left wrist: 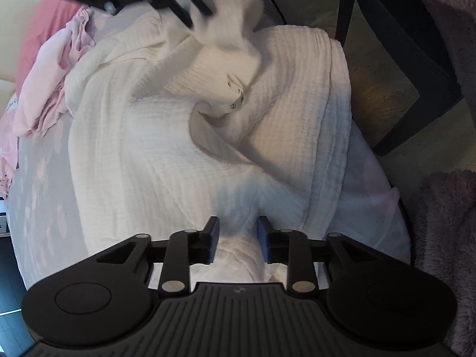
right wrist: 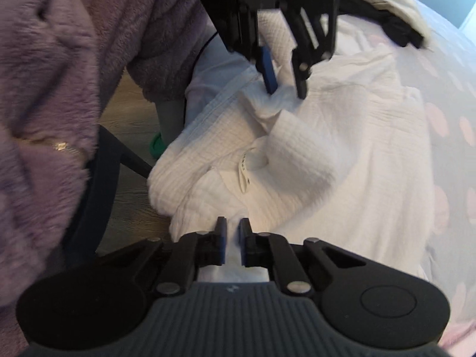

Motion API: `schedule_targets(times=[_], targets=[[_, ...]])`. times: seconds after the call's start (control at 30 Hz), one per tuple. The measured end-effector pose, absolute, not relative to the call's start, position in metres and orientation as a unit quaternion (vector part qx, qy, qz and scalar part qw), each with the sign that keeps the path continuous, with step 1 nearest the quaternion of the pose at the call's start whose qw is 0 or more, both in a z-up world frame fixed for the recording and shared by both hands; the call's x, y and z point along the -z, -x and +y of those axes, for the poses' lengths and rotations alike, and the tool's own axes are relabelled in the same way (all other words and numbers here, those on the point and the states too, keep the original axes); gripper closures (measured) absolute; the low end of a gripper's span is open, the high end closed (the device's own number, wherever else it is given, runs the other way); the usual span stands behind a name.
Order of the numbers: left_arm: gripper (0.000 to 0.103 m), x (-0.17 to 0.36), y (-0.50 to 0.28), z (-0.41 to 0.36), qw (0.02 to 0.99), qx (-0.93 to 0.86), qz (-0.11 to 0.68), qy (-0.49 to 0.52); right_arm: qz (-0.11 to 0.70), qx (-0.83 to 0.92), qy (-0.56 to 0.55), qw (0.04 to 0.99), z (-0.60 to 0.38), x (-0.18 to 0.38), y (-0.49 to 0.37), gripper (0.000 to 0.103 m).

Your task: Fold clothes

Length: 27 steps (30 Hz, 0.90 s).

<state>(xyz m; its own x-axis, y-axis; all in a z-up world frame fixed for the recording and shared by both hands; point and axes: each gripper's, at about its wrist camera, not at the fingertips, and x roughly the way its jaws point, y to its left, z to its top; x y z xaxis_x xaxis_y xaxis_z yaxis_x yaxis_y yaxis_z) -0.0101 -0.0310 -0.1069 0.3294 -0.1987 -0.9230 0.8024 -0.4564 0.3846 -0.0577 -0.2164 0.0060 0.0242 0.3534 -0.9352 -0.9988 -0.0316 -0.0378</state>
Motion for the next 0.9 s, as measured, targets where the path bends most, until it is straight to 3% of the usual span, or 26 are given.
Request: schedule_targets(times=[0.17, 0.33, 0.6, 0.9], targets=[[0.098, 0.087, -0.005, -0.027, 0.533, 0.528, 0.267, -0.605, 0.389, -0.548, 0.412, 0.615, -0.247, -0.030, 0.071, 0.093], [0.099, 0.066, -0.020, -0.022, 0.592, 0.518, 0.305, -0.538, 0.416, -0.491, 0.390, 0.659, -0.286, -0.020, 0.080, 0.093], [0.099, -0.003, -0.014, 0.033, 0.721, 0.460, 0.386, -0.346, 0.426, -0.402, 0.318, 0.745, -0.308, 0.010, 0.068, 0.093], [0.099, 0.015, -0.079, 0.023, 0.812, 0.319, 0.429, -0.234, 0.415, -0.271, 0.209, 0.843, -0.311, 0.020, 0.018, 0.093]])
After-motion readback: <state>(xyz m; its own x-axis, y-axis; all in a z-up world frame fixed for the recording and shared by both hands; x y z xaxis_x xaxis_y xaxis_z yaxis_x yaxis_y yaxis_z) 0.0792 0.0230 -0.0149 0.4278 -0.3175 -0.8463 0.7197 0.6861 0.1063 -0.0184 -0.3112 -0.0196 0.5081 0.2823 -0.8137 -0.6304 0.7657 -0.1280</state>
